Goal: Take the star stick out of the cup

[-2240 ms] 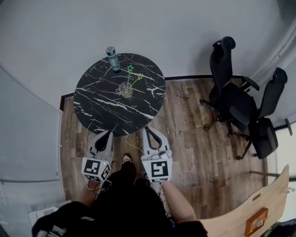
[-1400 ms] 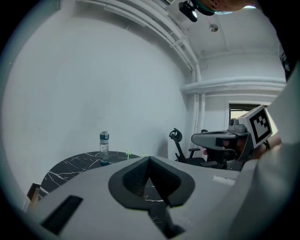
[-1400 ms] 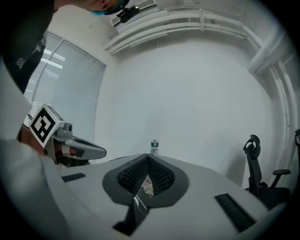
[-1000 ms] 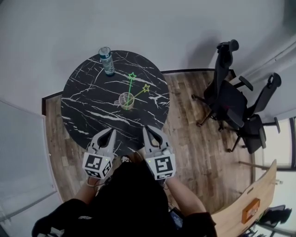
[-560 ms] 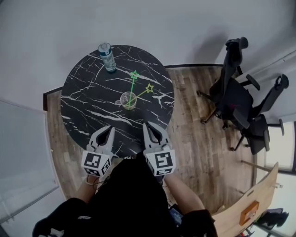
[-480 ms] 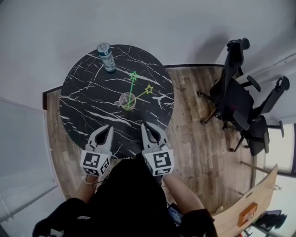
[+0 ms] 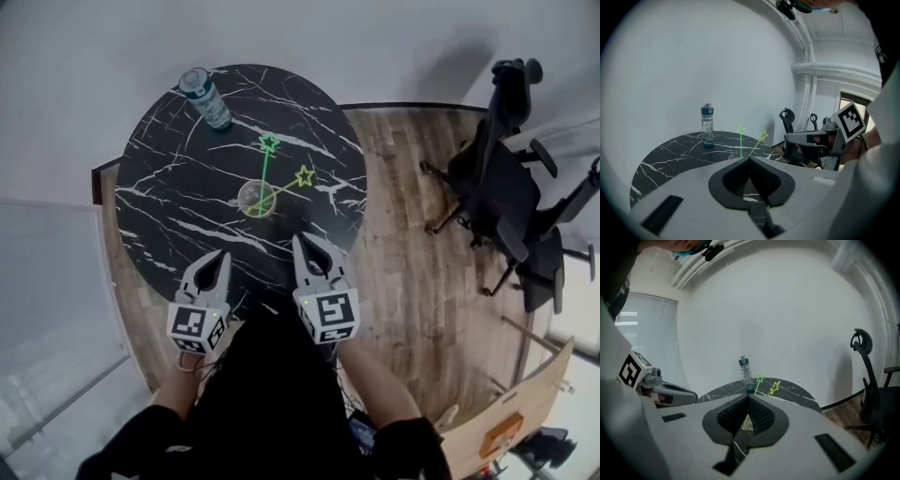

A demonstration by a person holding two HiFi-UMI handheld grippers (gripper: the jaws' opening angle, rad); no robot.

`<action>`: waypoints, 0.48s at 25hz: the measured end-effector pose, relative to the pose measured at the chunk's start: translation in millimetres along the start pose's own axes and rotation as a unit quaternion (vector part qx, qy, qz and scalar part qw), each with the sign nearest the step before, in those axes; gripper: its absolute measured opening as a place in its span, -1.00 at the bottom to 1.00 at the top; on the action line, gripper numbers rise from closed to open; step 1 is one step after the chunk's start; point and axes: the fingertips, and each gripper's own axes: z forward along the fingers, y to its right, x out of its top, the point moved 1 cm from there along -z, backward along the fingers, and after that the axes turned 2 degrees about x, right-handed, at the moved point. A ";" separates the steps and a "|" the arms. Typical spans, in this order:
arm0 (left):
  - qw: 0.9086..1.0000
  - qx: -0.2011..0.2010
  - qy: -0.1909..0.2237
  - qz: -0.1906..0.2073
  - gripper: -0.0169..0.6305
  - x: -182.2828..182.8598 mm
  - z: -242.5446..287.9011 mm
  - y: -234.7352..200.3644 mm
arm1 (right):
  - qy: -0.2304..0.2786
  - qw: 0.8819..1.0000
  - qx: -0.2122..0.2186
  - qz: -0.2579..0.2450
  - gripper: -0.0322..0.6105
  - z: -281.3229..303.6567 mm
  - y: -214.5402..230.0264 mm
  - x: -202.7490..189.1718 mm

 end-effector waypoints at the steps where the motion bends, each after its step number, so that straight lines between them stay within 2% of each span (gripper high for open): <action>1: 1.000 0.002 -0.004 -0.001 -0.95 -2.7 5.2 -0.6 | -0.003 1.000 0.001 0.002 -0.91 5.0 2.9 -4.1; 12: 0.999 0.026 -0.032 -0.001 -0.95 -15.3 45.4 -12.6 | -0.029 0.999 0.020 0.023 -0.91 48.9 15.8 -38.2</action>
